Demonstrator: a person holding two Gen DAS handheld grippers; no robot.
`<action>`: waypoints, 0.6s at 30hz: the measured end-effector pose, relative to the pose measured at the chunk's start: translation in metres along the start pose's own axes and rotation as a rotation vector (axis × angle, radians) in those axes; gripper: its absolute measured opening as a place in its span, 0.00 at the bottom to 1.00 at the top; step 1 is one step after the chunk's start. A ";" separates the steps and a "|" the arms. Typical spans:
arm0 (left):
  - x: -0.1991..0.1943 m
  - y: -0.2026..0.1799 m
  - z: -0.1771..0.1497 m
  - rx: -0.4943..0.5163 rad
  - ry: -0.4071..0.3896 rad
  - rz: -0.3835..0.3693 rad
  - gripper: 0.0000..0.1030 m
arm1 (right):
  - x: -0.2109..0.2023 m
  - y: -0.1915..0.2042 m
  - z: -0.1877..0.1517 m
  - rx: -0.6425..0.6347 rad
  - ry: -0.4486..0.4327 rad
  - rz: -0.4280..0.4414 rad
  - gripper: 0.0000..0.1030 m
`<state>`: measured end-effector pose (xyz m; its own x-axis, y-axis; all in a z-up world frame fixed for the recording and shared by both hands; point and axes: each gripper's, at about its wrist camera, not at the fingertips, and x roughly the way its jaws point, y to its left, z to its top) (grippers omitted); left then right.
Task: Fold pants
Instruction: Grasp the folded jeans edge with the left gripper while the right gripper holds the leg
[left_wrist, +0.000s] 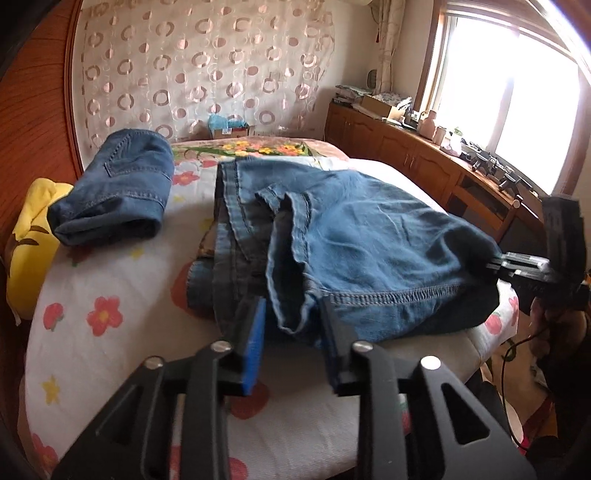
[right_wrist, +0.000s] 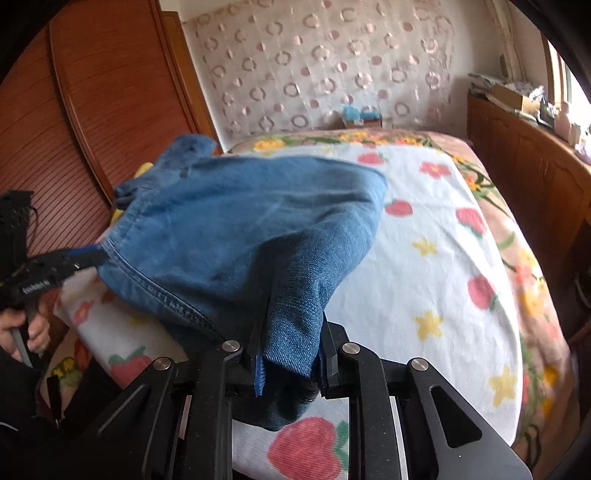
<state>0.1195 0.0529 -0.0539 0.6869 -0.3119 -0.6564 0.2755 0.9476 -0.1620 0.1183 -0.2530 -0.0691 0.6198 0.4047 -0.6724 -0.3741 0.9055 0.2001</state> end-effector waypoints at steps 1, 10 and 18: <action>-0.002 0.001 0.002 -0.001 -0.005 -0.004 0.33 | 0.003 -0.002 -0.003 0.008 0.007 0.005 0.18; -0.008 0.017 0.040 -0.020 -0.073 0.009 0.36 | 0.011 -0.004 -0.016 0.016 0.007 -0.014 0.19; 0.036 0.029 0.075 -0.014 -0.020 0.010 0.36 | 0.013 -0.006 -0.022 0.017 -0.007 -0.024 0.21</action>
<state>0.2025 0.0640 -0.0265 0.7033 -0.3036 -0.6428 0.2592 0.9515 -0.1657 0.1129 -0.2556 -0.0947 0.6332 0.3839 -0.6720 -0.3476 0.9169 0.1962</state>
